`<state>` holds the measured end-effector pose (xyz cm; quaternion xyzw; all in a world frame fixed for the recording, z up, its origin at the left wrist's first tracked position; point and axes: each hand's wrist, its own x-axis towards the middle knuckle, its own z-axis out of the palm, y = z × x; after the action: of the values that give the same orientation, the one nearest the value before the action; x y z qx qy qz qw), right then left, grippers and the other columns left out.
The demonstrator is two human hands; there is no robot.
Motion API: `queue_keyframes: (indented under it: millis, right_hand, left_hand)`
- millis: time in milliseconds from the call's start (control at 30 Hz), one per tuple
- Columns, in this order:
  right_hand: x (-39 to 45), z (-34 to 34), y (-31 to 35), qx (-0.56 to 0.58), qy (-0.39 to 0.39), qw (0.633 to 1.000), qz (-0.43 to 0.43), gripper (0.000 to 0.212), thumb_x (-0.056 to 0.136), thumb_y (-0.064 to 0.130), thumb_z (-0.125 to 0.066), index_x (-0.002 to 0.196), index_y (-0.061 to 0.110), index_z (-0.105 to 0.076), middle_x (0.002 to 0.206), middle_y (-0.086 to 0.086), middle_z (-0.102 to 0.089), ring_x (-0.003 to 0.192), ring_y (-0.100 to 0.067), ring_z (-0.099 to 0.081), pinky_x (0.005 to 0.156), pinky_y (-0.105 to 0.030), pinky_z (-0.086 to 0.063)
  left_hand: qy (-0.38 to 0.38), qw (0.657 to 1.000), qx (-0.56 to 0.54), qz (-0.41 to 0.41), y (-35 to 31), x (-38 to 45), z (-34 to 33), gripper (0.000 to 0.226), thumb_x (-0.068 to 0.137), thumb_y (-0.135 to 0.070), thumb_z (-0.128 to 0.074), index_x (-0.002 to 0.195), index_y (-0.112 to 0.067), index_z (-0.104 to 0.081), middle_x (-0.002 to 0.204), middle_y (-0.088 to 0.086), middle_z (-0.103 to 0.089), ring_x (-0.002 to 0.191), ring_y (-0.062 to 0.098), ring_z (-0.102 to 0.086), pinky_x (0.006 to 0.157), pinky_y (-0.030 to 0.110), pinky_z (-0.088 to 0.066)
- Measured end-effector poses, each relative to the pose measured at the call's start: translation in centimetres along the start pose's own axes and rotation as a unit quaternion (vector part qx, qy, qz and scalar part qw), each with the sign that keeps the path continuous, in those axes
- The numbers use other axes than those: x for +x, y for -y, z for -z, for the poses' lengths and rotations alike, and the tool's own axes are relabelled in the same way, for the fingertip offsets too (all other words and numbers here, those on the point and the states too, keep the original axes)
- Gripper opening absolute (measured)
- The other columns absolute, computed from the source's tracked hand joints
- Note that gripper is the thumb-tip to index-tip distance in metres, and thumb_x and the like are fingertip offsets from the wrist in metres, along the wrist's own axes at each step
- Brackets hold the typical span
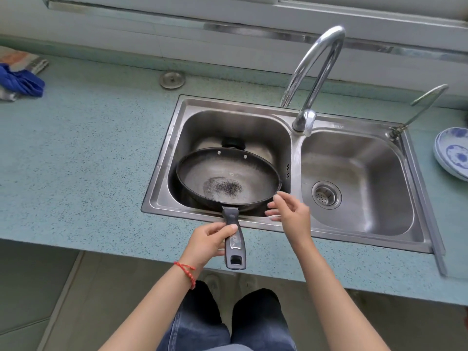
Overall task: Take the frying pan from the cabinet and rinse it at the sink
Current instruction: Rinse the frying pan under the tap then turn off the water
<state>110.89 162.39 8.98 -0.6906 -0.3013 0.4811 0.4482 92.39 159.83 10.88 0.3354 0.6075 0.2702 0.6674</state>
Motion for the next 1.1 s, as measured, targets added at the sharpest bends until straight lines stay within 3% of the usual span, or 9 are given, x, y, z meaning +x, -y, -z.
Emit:
queue_keyframes:
  millis: [167,300,467,600,733,1000,1100]
  right_hand:
    - [6.8,1.3,2.3,0.037,-0.038,0.998,0.015,0.029,0.090,0.014,-0.053,0.115,-0.001,-0.054,0.074,-0.007,-0.062,0.046,-0.004,-0.062,0.045,-0.015,-0.049]
    - [11.8,2.3,4.7,0.063,-0.074,0.995,0.017,0.034,0.090,0.015,-0.050,0.120,-0.002,-0.049,0.072,-0.005,-0.058,0.051,-0.012,-0.060,0.042,-0.016,-0.047]
    - [16.7,2.6,6.4,0.068,-0.113,0.991,0.025,0.030,0.087,0.023,-0.052,0.109,0.001,-0.053,0.079,-0.008,-0.059,0.047,-0.007,-0.059,0.043,-0.018,-0.047]
    - [18.1,2.2,6.4,0.070,-0.096,0.992,0.029,0.009,0.087,0.008,-0.051,0.095,0.005,-0.055,0.067,-0.009,-0.060,0.042,-0.006,-0.059,0.050,-0.022,-0.051]
    - [18.9,2.7,5.7,0.092,-0.094,0.991,0.031,0.028,0.085,0.000,-0.054,0.110,-0.012,-0.054,0.062,-0.008,-0.058,0.038,-0.005,-0.059,0.047,-0.017,-0.051]
    - [19.7,4.6,5.6,0.129,-0.137,0.981,0.037,0.026,0.085,-0.005,-0.052,0.110,-0.012,-0.053,0.059,-0.007,-0.055,0.036,-0.003,-0.054,0.045,-0.016,-0.048]
    - [20.4,5.4,6.0,0.139,-0.165,0.976,0.033,0.024,0.085,-0.006,-0.052,0.108,-0.012,-0.055,0.058,-0.006,-0.055,0.035,-0.003,-0.053,0.044,-0.015,-0.048]
  left_hand:
    - [-0.044,0.999,-0.024,0.004,-0.2,-0.5,-0.7,0.005,0.081,-0.017,-0.064,0.081,-0.016,-0.069,0.079,0.002,-0.068,0.071,0.011,-0.063,0.060,0.018,-0.053]
    - [-0.068,0.996,-0.051,0.010,-0.4,-0.5,-1.3,0.007,0.081,-0.009,-0.062,0.080,-0.011,-0.068,0.082,0.010,-0.067,0.075,0.019,-0.062,0.065,0.024,-0.053]
    - [-0.084,0.995,-0.056,0.011,-0.3,-0.4,-1.5,0.010,0.074,-0.010,-0.069,0.083,-0.006,-0.071,0.083,0.015,-0.071,0.075,0.024,-0.064,0.070,0.029,-0.052]
    - [-0.099,0.993,-0.067,0.020,-0.1,-0.3,-1.7,0.009,0.079,-0.005,-0.063,0.084,-0.002,-0.070,0.073,0.010,-0.071,0.065,0.020,-0.064,0.062,0.026,-0.052]
    - [-0.100,0.992,-0.072,0.022,0.1,-0.1,-1.6,0.008,0.078,-0.004,-0.062,0.081,-0.005,-0.070,0.069,0.008,-0.072,0.062,0.017,-0.065,0.061,0.026,-0.053]
    - [-0.090,0.992,-0.086,0.017,0.2,-0.1,-1.6,0.008,0.074,-0.006,-0.068,0.081,-0.005,-0.069,0.067,0.006,-0.073,0.058,0.013,-0.066,0.054,0.021,-0.052]
    - [-0.086,0.993,-0.080,0.020,0.2,-0.1,-1.6,0.021,0.066,-0.015,-0.071,0.084,-0.004,-0.069,0.069,0.006,-0.073,0.059,0.014,-0.066,0.054,0.022,-0.052]
